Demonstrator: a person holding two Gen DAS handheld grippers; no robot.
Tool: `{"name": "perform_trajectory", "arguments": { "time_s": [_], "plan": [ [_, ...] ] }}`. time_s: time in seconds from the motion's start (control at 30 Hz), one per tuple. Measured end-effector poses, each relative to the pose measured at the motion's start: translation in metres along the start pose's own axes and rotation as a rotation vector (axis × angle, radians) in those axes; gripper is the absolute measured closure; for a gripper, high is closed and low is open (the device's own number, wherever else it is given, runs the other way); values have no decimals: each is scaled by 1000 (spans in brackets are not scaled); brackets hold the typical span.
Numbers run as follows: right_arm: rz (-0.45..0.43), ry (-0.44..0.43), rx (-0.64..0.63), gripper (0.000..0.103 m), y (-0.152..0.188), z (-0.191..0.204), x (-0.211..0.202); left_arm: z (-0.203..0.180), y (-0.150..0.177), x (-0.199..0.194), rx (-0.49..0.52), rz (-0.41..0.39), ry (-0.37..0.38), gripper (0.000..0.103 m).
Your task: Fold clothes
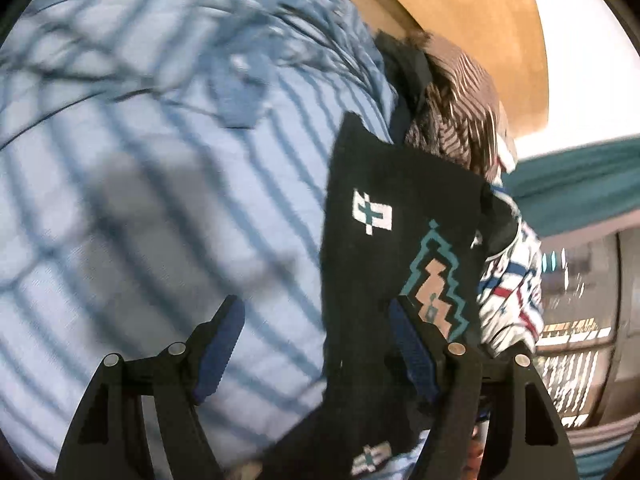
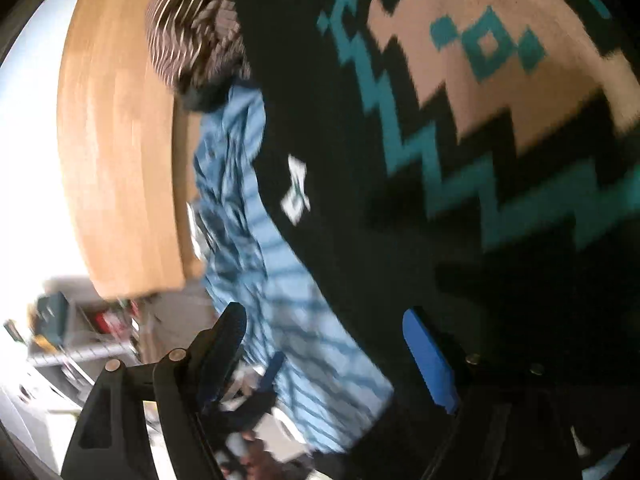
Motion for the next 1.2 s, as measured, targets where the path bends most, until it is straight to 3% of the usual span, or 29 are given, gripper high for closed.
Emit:
{"name": "perform_trajectory", "arguments": {
  "time_s": [0.07, 0.33, 0.7, 1.2],
  "plan": [
    [-3, 14, -10, 18, 9, 1, -2, 5, 3, -20, -27, -16, 10, 28],
    [-10, 1, 6, 18, 18, 10, -18, -27, 3, -48, 22, -79, 72, 28],
    [-4, -14, 20, 18, 22, 6, -29, -5, 16, -55, -37, -64, 60, 28],
    [8, 10, -14, 18, 39, 9, -20, -2, 20, -60, -19, -55, 50, 28]
  ]
}}
Point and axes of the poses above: each gripper's, at about its wrist camera, not at the fingertips, and x roughly the way its jaws point, z to its left, y to its underside, the point moved 10 cm from there along x, roughly the way its jaws point, and after that the axes turned 1 degree about y, right-handed, at the moved point
